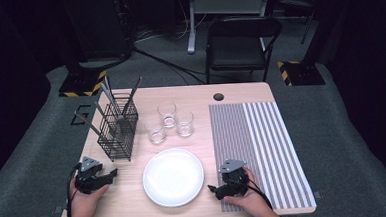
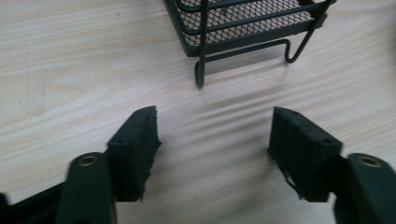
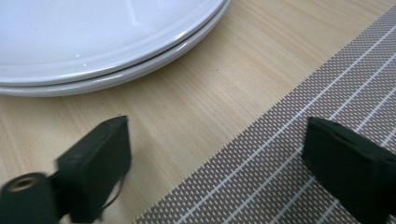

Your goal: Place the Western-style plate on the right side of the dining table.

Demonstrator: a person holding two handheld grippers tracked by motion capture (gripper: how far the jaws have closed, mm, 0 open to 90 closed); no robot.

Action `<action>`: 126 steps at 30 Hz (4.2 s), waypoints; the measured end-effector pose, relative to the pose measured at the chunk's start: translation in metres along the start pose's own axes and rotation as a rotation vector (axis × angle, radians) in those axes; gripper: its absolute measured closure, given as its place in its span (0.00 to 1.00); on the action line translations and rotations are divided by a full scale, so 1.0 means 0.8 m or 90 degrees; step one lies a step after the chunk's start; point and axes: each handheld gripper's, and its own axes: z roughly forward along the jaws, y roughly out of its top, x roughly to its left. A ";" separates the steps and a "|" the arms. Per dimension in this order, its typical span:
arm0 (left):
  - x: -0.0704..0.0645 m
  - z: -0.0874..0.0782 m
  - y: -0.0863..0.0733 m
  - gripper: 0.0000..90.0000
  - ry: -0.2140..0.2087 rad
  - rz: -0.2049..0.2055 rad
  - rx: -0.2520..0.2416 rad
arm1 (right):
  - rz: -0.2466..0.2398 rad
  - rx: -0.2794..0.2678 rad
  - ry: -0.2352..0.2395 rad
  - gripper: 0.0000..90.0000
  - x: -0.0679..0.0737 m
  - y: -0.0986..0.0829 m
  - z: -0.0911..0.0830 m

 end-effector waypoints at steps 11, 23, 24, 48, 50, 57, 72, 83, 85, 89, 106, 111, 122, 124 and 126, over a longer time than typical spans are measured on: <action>-0.028 -0.022 0.017 0.49 -0.040 0.001 0.006 | -0.006 -0.011 -0.020 0.28 0.015 0.006 -0.015; -0.059 -0.041 0.044 0.50 -0.080 0.007 0.016 | -0.029 0.019 -0.011 0.45 0.033 0.027 -0.025; -0.063 -0.042 0.046 0.50 -0.082 0.011 0.013 | -0.027 0.014 -0.013 0.46 0.034 0.030 -0.027; -0.116 -0.040 0.075 0.63 -0.138 0.025 0.016 | 0.028 -0.044 -0.021 0.57 0.042 0.079 -0.026; -0.118 -0.041 0.077 0.64 -0.142 0.014 0.008 | 0.035 -0.047 -0.021 0.57 0.043 0.083 -0.026; -0.126 -0.043 0.072 0.68 -0.155 0.010 -0.002 | 0.078 -0.068 -0.020 0.59 0.045 0.090 -0.024; -0.121 -0.025 0.043 0.75 -0.194 -0.057 0.007 | 0.127 -0.072 -0.019 0.62 0.051 0.067 -0.006; -0.123 -0.014 0.041 0.80 -0.175 -0.046 0.028 | 0.134 -0.062 -0.026 0.60 0.053 0.062 -0.002; -0.124 -0.014 0.042 0.80 -0.179 -0.054 0.031 | 0.137 -0.056 -0.025 0.60 0.053 0.059 0.000; -0.123 -0.010 0.041 0.81 -0.183 -0.055 0.035 | 0.142 -0.051 -0.024 0.58 0.054 0.058 0.001; -0.125 -0.007 0.040 0.82 -0.191 -0.061 0.042 | 0.191 -0.032 -0.009 0.49 0.047 0.049 0.006; -0.127 -0.007 0.039 0.82 -0.199 -0.060 0.035 | 0.201 -0.020 0.002 0.48 0.048 0.048 0.008; -0.126 -0.007 0.038 0.78 -0.222 -0.080 0.040 | 0.218 -0.002 0.009 0.49 0.050 0.046 0.012; -0.126 -0.007 0.038 0.77 -0.223 -0.079 0.041 | 0.216 -0.006 0.008 0.49 0.050 0.046 0.010; -0.126 -0.007 0.038 0.76 -0.225 -0.080 0.041 | 0.223 -0.007 0.012 0.49 0.049 0.047 0.010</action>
